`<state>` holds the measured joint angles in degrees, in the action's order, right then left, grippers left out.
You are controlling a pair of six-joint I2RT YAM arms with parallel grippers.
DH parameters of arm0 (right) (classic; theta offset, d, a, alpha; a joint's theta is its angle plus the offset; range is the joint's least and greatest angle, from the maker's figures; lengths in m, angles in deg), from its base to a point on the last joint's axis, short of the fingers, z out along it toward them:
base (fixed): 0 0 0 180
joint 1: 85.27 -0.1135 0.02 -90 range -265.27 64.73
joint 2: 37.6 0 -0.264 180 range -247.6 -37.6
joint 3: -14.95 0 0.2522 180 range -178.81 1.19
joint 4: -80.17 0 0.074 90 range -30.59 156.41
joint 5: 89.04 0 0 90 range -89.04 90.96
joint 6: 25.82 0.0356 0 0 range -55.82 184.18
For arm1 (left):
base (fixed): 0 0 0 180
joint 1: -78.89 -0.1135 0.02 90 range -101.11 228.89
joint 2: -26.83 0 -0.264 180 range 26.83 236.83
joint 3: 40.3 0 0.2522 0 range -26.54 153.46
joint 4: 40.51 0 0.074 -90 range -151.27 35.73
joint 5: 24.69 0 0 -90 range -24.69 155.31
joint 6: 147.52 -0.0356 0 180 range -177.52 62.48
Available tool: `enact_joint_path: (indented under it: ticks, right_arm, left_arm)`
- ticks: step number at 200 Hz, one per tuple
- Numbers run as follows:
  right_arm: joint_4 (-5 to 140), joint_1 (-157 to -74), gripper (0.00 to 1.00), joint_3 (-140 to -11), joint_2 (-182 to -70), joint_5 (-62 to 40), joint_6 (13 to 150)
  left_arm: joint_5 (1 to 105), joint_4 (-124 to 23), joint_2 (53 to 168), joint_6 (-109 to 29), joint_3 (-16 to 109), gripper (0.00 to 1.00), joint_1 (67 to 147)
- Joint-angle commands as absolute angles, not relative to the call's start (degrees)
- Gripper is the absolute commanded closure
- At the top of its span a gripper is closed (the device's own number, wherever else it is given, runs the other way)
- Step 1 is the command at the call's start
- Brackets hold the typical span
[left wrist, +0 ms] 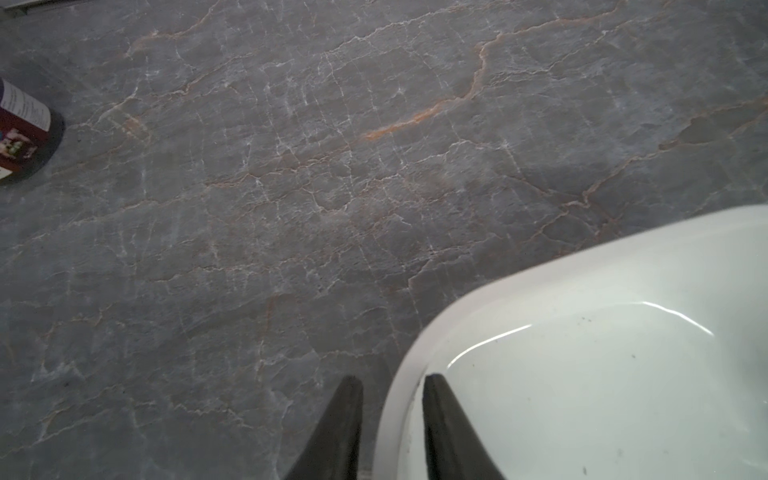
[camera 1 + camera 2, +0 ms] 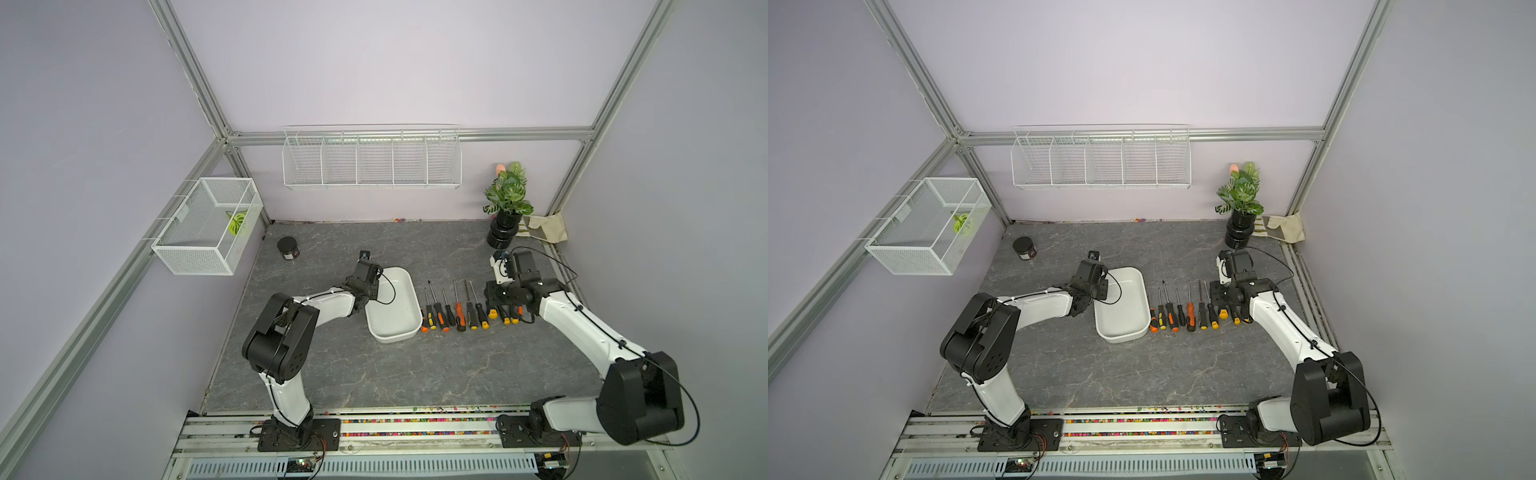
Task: Take out the screwdriver from the storage box
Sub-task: Place the storage box at the center of the board, then reset both arms
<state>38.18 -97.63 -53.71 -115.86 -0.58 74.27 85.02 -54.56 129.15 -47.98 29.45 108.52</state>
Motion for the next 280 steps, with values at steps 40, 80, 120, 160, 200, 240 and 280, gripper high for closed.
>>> enact_joint_path:
  ticks: [40,80,120,160,200,240,280]
  right_arm:
    - [42.5,-95.5,0.46,-51.1,-115.0,2.4,74.3]
    - [49.2,-91.4,0.01,-48.4,-114.5,1.9,76.8]
    - [59.6,-87.2,0.03,-44.5,-116.3,2.1,80.3]
    - [67.1,-80.9,0.01,-40.8,-118.6,-4.6,83.5]
    - [93.2,-78.9,0.01,-23.0,-105.7,-10.0,77.2]
    - [103.1,-79.0,0.01,-19.7,-108.9,-14.5,69.1]
    - [114.0,-79.0,0.01,-17.4,-116.9,-12.4,68.4]
  left_arm:
    - [86.5,-58.2,120.8,-47.6,28.5,0.52,108.4]
    - [85.0,-61.4,112.5,-42.5,26.9,0.21,108.2]
    - [85.0,-63.7,106.6,-36.0,25.4,0.00,105.4]
    - [82.1,-64.7,101.6,-31.0,21.8,0.00,98.6]
    - [84.4,-62.6,99.0,-28.9,18.9,0.00,97.3]
    - [90.7,-60.5,98.7,-30.5,16.8,0.00,97.3]
    - [94.7,-51.0,94.3,-43.6,10.2,0.00,97.1]
